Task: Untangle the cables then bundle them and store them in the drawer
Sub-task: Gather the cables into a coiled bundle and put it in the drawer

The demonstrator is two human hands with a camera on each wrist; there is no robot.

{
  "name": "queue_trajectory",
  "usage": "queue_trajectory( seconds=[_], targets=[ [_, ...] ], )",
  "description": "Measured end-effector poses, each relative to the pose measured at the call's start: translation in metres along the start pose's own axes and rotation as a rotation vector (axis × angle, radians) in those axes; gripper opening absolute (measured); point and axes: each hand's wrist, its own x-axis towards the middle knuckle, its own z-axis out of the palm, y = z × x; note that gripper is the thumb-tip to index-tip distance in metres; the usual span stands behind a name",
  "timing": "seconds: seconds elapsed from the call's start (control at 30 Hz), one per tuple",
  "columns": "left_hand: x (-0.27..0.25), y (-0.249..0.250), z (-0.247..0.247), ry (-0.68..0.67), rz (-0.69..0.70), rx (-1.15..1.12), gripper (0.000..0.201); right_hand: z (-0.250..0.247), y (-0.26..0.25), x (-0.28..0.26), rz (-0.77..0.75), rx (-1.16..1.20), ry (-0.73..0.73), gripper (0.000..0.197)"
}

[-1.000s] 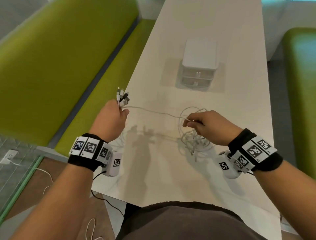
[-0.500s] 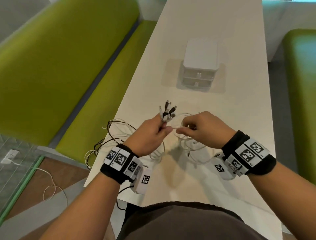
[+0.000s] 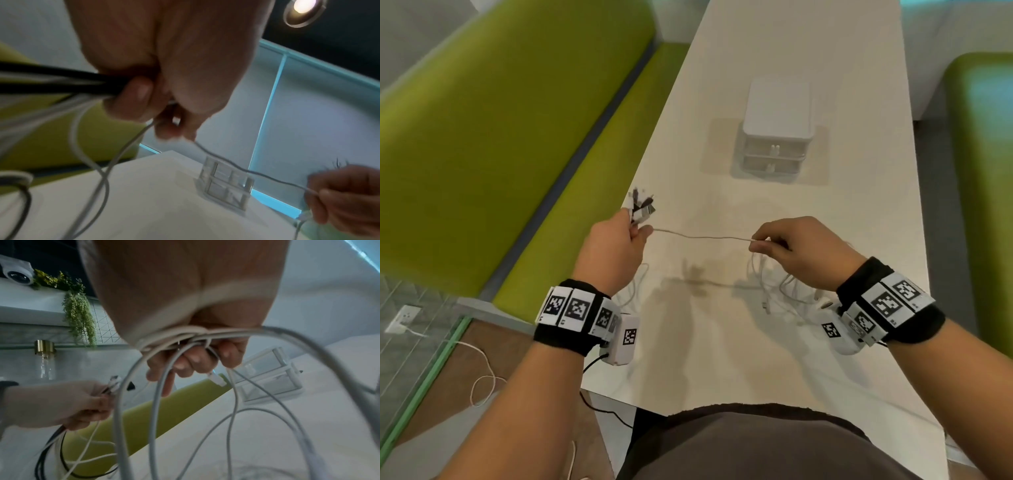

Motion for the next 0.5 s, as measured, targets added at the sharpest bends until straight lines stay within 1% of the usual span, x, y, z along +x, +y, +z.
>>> queue_trajectory(
  seconds=[0.07,0.1,0.13,0.23,0.27,0.33,0.4,0.43,0.5],
  targets=[
    [0.000,0.002,0.005,-0.117,-0.012,0.168,0.025,0.005,-0.006,0.001,0.030,-0.095,-0.048,0.020],
    [-0.002,0.005,0.008,-0.152,0.019,0.220,0.023,0.008,-0.009,0.002,0.049,-0.146,-0.070,0.021],
    [-0.006,0.010,0.012,-0.156,0.074,0.223,0.023,0.011,-0.013,0.003,0.071,-0.189,-0.096,0.023],
    [-0.022,0.032,0.022,-0.094,0.272,0.046,0.025,0.021,-0.023,0.001,0.048,-0.226,-0.107,0.028],
    [-0.026,0.039,0.026,-0.109,0.305,-0.029,0.021,0.024,-0.026,0.001,0.031,-0.220,-0.105,0.028],
    [-0.033,0.054,0.032,-0.232,0.308,-0.151,0.016,0.027,-0.031,0.004,-0.033,-0.229,-0.103,0.025],
    [-0.036,0.065,0.036,-0.344,0.291,-0.175,0.013,0.026,-0.030,0.007,-0.101,-0.224,-0.099,0.019],
    [-0.034,0.068,0.034,-0.374,0.282,-0.179,0.013,0.025,-0.029,0.008,-0.140,-0.197,-0.072,0.019],
    [-0.029,0.069,0.029,-0.461,0.268,-0.207,0.012,0.023,-0.028,0.005,-0.202,-0.070,0.048,0.017]
  ],
)
